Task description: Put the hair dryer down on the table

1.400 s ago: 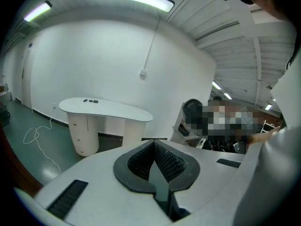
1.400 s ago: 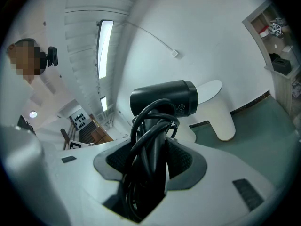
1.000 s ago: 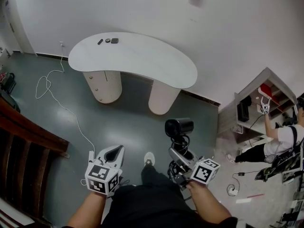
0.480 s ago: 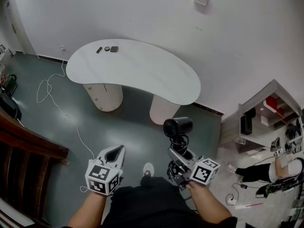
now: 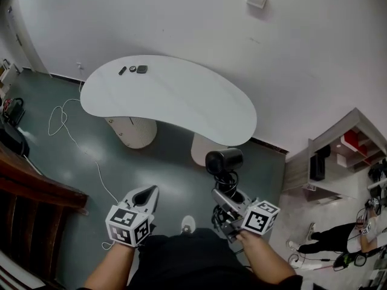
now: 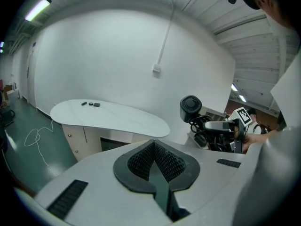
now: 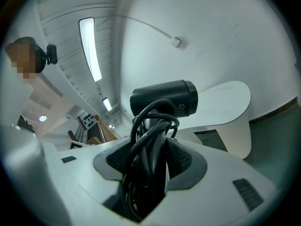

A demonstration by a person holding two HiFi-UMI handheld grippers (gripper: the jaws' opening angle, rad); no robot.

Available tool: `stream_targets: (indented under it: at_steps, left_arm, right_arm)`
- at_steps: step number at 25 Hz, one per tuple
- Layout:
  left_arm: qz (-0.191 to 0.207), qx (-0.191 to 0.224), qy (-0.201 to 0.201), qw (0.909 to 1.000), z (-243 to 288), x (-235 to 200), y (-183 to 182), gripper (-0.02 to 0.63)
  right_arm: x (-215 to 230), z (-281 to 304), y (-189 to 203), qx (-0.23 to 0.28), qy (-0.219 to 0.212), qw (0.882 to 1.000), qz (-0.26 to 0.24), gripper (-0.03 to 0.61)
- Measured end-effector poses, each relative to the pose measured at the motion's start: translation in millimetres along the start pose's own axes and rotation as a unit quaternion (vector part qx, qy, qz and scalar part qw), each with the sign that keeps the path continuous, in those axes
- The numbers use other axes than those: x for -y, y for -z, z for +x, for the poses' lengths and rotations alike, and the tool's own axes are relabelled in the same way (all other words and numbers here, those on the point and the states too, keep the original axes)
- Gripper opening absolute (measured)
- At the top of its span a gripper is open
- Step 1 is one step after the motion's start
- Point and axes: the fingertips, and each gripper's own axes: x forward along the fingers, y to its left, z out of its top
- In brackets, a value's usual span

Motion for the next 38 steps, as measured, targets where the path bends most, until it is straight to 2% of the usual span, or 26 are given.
stream_targets:
  at_steps: [9, 20, 29, 38]
  left_arm:
    - [0.009, 0.005, -0.001, 0.9999, 41, 2, -27, 0.011]
    - [0.009, 0.003, -0.002, 1.0, 60, -4, -32, 0.011]
    - [0.028, 0.007, 0.02, 0.9994, 93, -13, -54, 0.011]
    - [0.031, 0.003, 0.033, 0.999, 129, -42, -70, 0.011]
  right_arm:
    - [34, 7, -27, 0.003, -0.002, 1.0, 0.001, 0.199]
    - [51, 8, -31, 0.004, 0.004, 1.0, 0.003, 0.199]
    - [69, 20, -45, 0.015, 0.018, 1.0, 0.002, 0.199]
    - [93, 54, -61, 0.013, 0.039, 0.999, 0.001, 0.199]
